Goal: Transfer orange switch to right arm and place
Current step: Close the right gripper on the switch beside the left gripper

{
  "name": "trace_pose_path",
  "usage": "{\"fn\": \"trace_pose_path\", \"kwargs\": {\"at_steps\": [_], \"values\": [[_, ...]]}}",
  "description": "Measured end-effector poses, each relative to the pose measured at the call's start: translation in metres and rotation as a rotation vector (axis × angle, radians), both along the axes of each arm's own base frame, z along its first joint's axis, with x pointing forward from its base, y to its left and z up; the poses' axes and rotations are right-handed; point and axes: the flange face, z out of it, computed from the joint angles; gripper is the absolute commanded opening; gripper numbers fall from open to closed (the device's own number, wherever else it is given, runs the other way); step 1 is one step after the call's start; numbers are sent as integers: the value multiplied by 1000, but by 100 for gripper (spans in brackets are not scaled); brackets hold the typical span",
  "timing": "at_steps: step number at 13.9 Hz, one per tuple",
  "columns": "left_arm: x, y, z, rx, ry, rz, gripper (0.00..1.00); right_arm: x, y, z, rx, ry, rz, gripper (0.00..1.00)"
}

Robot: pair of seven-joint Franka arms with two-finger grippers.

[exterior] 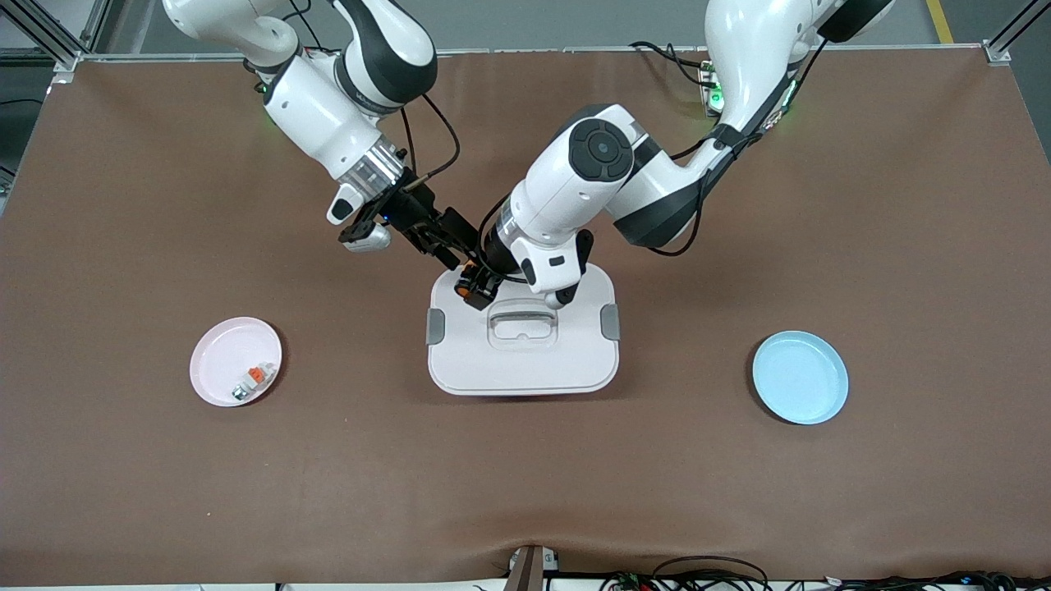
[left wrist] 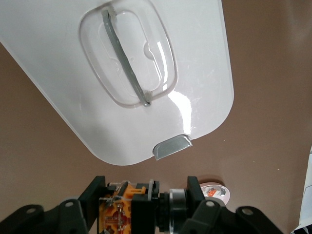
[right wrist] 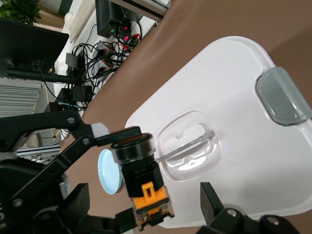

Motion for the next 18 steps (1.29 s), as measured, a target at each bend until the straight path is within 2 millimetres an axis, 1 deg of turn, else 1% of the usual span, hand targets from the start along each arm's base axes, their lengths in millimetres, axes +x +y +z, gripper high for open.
{"fn": "trace_pose_path", "kwargs": {"at_steps": [4,10,12,18], "values": [[-4,-4,1,-3,-1,-8,0,4,1,-13,-24,-5,-5,100],[-10,-10,2,-4,-1,-18,0,5,1,-13,-19,-5,-7,100],[-10,-10,2,-3,-1,-18,0,5,1,-12,-20,-6,-6,94],[-14,-11,0,16,16,-30,0,2,-1,-17,-50,-33,30,94]]}}
